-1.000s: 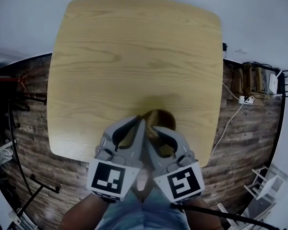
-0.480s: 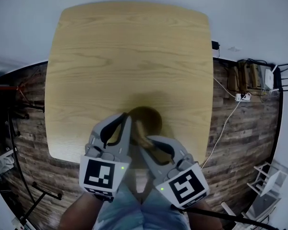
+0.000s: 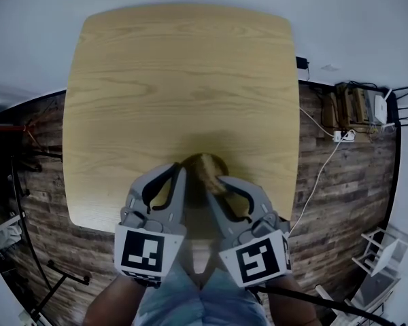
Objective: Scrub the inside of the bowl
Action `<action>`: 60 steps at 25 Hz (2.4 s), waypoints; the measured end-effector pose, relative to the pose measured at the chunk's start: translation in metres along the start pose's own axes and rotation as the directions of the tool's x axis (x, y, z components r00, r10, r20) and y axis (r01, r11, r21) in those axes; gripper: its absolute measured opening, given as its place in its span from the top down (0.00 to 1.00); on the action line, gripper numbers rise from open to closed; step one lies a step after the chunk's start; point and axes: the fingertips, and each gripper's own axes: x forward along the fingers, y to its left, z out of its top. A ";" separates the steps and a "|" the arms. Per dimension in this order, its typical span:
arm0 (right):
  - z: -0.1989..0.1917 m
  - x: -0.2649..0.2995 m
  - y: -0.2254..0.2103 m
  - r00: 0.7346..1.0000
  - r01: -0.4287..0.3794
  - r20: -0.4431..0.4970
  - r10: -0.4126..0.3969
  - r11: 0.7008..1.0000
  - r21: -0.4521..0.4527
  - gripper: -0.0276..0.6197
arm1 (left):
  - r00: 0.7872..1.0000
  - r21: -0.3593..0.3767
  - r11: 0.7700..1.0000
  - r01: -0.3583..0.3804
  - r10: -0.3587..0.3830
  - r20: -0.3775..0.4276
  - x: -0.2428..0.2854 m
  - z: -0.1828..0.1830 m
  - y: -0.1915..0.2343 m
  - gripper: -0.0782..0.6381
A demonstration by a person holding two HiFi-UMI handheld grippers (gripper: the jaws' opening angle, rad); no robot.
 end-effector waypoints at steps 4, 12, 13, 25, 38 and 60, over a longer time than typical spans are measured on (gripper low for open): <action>-0.011 0.005 0.001 0.999 0.012 -0.034 -0.011 1.000 0.006 0.86 | 1.000 -0.002 1.000 0.015 -0.015 0.003 0.000 0.000 0.000 0.84; -0.021 0.005 0.018 0.994 -0.045 -0.095 0.060 0.986 0.158 0.86 | 1.000 0.034 0.999 -0.005 0.005 0.005 0.003 0.001 0.001 0.84; -0.022 0.005 0.023 0.993 -0.056 -0.095 0.074 0.982 0.180 0.86 | 1.000 0.036 0.999 -0.005 0.005 0.005 0.002 0.001 0.000 0.84; -0.007 -0.003 0.047 0.977 -0.210 0.051 0.207 0.889 0.407 0.86 | 1.000 0.043 0.999 -0.007 0.007 -0.003 0.008 0.000 0.001 0.84; 0.003 -0.024 -0.005 0.999 -0.010 0.047 -0.004 0.957 0.291 0.86 | 1.000 0.016 1.000 0.008 -0.007 -0.007 0.011 0.003 -0.004 0.84; 0.008 0.015 0.042 0.973 -0.229 0.033 0.227 0.961 0.152 0.86 | 0.996 -0.021 0.996 0.086 -0.086 -0.013 0.009 -0.001 -0.003 0.85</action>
